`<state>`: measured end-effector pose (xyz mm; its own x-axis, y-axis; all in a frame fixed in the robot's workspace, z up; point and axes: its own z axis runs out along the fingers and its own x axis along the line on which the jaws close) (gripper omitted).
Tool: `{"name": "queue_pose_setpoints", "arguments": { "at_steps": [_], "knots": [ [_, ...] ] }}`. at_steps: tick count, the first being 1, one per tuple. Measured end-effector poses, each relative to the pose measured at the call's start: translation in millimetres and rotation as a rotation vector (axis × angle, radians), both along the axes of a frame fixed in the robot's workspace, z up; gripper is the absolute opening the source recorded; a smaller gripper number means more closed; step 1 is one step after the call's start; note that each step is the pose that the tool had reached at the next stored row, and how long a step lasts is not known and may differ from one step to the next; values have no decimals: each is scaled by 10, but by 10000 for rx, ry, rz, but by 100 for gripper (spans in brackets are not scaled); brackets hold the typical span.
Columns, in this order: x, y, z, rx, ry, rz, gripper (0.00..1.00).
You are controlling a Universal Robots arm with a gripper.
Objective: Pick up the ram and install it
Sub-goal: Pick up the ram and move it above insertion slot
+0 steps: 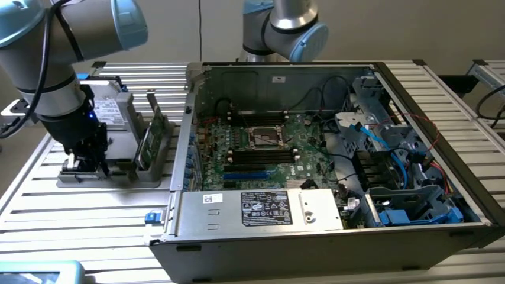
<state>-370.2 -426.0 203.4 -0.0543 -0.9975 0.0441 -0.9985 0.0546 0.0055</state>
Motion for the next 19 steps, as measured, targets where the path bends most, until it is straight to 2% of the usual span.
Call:
{"name": "queue_pose_setpoints", "arguments": {
  "at_steps": [19],
  "knots": [
    [-1, 0, 858, -1, -13, 0, 12]
  ]
}}
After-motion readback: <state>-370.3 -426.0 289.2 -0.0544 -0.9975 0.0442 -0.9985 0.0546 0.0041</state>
